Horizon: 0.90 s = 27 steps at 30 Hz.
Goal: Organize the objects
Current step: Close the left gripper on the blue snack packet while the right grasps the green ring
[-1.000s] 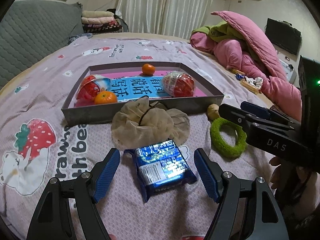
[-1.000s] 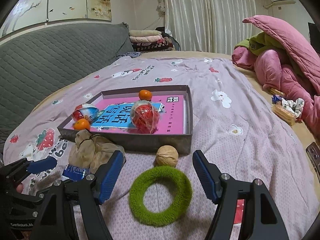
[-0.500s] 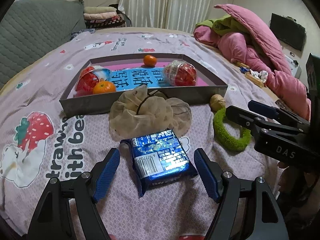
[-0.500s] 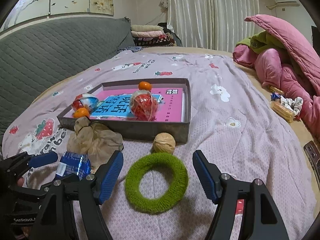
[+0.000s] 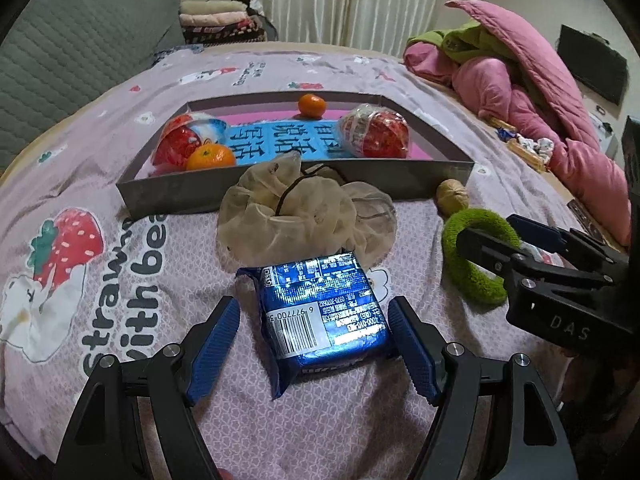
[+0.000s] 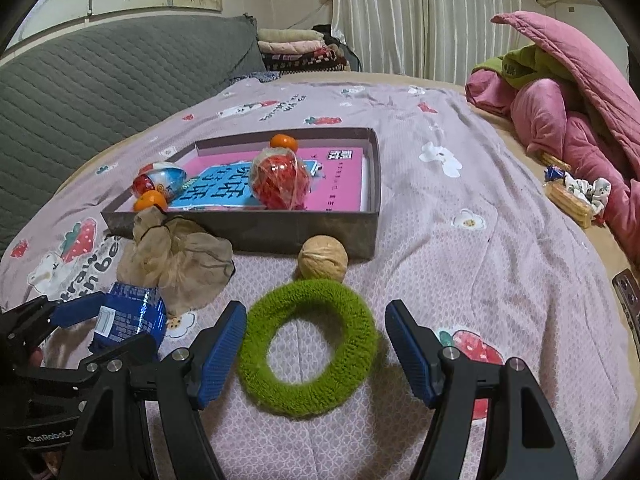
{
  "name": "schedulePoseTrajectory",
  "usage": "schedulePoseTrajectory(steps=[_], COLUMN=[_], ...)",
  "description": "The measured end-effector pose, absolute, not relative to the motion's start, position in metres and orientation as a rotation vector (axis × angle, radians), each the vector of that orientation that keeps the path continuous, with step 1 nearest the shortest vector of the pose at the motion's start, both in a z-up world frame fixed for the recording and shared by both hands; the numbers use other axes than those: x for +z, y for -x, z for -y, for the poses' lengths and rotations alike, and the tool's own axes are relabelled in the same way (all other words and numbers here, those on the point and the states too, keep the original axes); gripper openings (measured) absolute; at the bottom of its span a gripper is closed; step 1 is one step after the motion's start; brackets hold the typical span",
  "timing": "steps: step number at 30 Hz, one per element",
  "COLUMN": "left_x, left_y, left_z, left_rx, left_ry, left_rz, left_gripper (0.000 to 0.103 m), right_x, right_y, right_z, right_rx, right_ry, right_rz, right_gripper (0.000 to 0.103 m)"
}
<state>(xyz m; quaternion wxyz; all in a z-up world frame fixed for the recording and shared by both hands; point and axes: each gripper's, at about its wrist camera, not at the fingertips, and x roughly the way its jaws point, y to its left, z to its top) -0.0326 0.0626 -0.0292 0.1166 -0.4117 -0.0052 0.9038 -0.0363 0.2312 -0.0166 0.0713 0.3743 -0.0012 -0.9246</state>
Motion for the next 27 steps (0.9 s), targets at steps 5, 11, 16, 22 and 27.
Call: schedulePoseTrajectory(steps=[5,11,16,22,27], left_x=[-0.033,-0.037,-0.04,-0.041,-0.041], left_y=[0.036,0.042,0.046,0.047,0.045], left_z=[-0.064,-0.062,-0.064,-0.064,-0.063], left_rx=[2.659,2.651,2.658,2.654,2.646], left_ry=[1.241,1.276,1.284,1.283,1.282], left_rz=[0.027,0.062,0.053,0.066,0.065], left_gripper=[0.078,0.08,0.079,0.078,0.076], right_x=[-0.019,-0.022,-0.025,-0.026,-0.025], right_y=[0.038,0.04,0.041,0.039,0.038], right_z=[-0.231,-0.23,-0.228,-0.224,-0.224], right_rx=[-2.767,-2.75,-2.734,-2.711,-2.688], right_ry=[-1.142,-1.162,-1.174,-1.164,-1.151], right_rz=[0.007,0.018,0.021,0.006,0.017], right_gripper=[0.071,0.071,0.071,0.061,0.049])
